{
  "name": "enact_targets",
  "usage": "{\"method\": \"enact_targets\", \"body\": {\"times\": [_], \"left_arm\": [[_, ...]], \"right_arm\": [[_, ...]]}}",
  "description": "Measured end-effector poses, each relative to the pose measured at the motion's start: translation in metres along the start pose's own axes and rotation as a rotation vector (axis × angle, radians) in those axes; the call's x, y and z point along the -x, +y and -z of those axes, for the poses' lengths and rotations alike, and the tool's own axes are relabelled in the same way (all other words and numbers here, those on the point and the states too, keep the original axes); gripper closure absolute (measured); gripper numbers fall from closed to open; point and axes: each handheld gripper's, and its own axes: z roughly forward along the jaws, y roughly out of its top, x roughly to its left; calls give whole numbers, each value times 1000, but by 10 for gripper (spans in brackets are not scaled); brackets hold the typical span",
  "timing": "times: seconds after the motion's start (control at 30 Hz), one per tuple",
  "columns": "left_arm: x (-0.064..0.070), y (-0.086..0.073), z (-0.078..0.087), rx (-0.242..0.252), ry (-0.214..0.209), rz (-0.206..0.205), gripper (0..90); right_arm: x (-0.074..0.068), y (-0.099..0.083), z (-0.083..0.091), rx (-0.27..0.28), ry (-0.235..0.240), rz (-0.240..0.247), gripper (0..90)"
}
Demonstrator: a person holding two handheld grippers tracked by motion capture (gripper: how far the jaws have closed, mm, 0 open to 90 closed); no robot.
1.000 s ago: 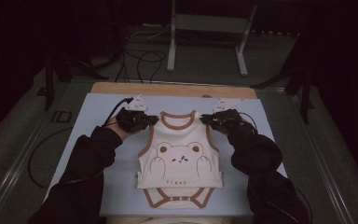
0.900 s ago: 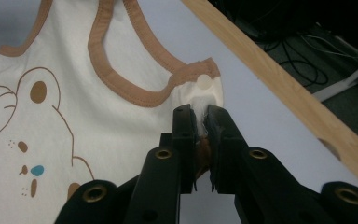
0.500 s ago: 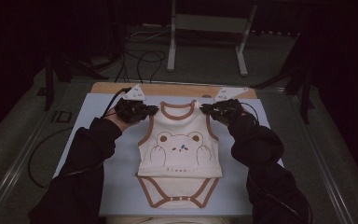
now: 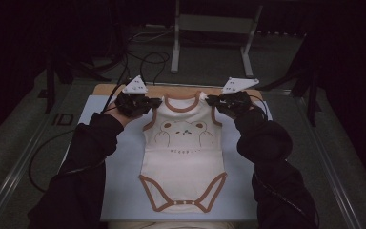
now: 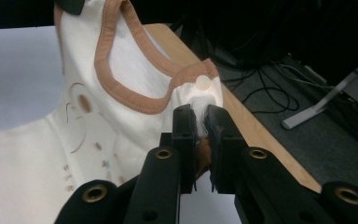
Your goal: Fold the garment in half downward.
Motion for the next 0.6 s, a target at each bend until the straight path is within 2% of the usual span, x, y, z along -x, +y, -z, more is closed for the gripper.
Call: {"method": "enact_targets", "body": {"times": [0.23,0.6], "left_arm": [[8,-2,4,15,-9,-8,870],[24,-13,8,11,-46,-26,870]], "right_arm": [[-7,2,4,5,1,16,828],[-27,-9,11,-7,25,40,828]]}}
